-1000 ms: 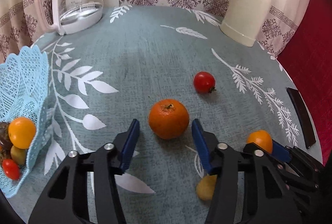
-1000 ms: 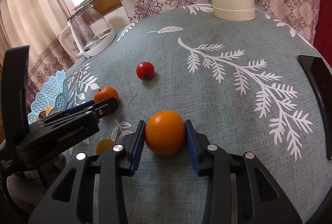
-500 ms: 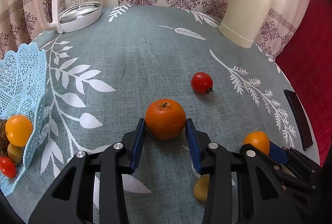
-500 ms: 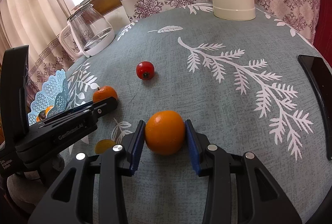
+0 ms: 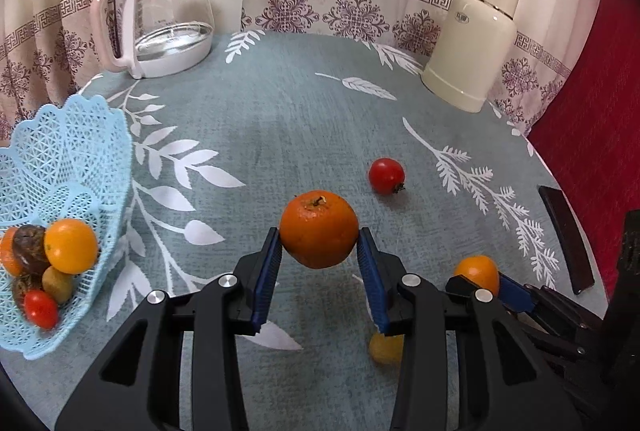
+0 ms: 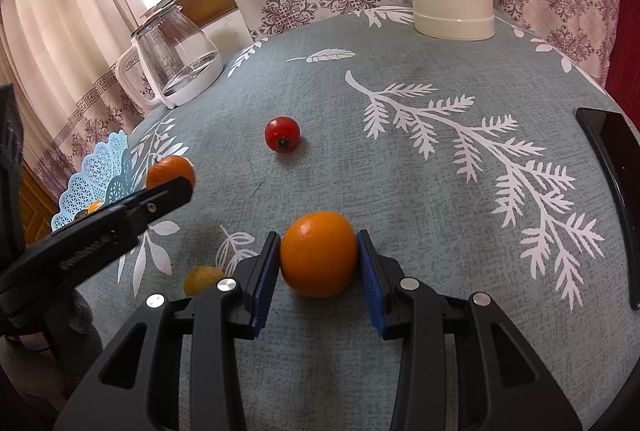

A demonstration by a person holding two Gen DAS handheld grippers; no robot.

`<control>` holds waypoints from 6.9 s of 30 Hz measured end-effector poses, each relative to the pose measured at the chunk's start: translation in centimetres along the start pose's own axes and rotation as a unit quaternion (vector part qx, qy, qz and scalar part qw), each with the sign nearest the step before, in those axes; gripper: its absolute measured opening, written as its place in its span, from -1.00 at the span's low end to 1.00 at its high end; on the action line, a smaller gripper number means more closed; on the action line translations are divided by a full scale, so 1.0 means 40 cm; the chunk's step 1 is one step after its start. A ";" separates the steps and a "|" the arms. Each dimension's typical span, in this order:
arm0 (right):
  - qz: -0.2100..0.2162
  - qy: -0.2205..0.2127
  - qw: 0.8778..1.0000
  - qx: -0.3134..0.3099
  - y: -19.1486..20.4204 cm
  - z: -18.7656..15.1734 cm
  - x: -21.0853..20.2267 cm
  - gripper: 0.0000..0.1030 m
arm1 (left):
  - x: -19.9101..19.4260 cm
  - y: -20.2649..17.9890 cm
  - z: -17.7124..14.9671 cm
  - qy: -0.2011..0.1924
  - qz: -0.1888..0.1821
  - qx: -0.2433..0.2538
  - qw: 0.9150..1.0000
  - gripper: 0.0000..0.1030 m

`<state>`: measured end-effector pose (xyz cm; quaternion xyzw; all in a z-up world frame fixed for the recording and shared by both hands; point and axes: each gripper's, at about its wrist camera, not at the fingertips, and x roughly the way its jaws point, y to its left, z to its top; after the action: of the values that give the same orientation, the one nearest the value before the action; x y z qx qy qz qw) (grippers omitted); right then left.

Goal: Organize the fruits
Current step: 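Close the left tool on the small orange beside the tomato, then carry the small orange into the blue basket and open the left tool, then carry the large orange into the blue basket and open the right tool, then move the right tool to the kiwi and close on it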

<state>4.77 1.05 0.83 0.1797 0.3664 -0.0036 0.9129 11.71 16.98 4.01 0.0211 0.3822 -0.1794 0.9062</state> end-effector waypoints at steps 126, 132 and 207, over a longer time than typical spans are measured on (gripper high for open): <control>-0.016 -0.002 1.000 -0.011 0.046 0.020 -0.031 -0.26 | -0.394 0.546 -0.151 -0.126 0.250 -0.199 0.939 0.61; 0.025 -0.009 0.998 -0.050 0.168 0.046 -0.045 -0.26 | -0.422 0.552 -0.151 -0.134 0.255 -0.204 0.936 0.61; 0.032 -0.008 0.999 -0.027 0.193 0.031 -0.036 -0.12 | -0.449 0.511 -0.143 -0.141 0.213 -0.202 0.946 0.72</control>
<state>5.63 7.69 5.14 0.1667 0.3530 0.0335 0.9201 3.20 42.63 10.55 -0.1075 0.2658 0.0974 0.9531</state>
